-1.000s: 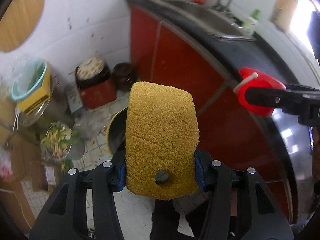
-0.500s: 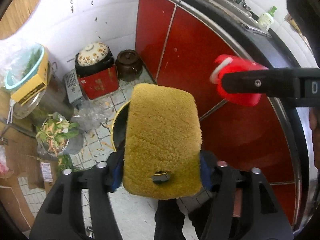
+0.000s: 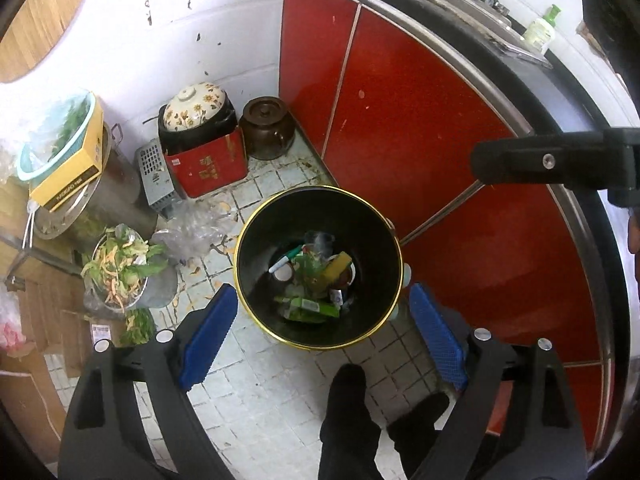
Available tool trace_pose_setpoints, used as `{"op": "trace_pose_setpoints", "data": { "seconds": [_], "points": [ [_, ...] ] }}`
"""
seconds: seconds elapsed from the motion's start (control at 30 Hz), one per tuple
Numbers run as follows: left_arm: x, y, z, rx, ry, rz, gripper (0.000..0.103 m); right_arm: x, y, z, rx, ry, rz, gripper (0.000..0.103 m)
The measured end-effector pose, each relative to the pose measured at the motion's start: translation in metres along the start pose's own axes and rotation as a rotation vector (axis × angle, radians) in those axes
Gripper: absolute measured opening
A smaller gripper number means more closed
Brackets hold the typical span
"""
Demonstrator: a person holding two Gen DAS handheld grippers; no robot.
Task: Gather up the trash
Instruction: 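Carry the sponge and red cup to the bin and open both tools, then swing both open tools back over the countertop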
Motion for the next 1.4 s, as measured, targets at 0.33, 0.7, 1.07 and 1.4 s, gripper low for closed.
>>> {"op": "trace_pose_setpoints", "data": {
  "seconds": [0.33, 0.7, 1.07, 1.4],
  "points": [
    [-0.059, -0.033, 0.057, -0.101, 0.018, -0.091, 0.097, -0.029, 0.046, 0.12, -0.2, 0.069, -0.103, 0.089],
    [-0.267, -0.032, 0.128, -0.138, 0.265, -0.506, 0.097, -0.151, 0.227, 0.326, -0.492, 0.419, -0.483, 0.091],
    [-0.457, 0.019, 0.188, -0.124, 0.444, -0.747, 0.097, -0.211, 0.427, 0.433, -0.641, 0.654, -0.834, 0.091],
    [-0.516, 0.036, 0.193, -0.128, 0.432, -0.823, 0.097, -0.244, 0.464, 0.432, -0.633, 0.631, -0.878, 0.091]
  ]
}}
Point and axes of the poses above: each gripper's, at about its wrist camera, not at the fingertips, and z roughly against the way its jaws point, x to its left, y to its underside, the point moved 4 cm from there along -z, roughly the way its jaws point, and after that the axes turned 8 degrees about -y, right-handed, at the moved point
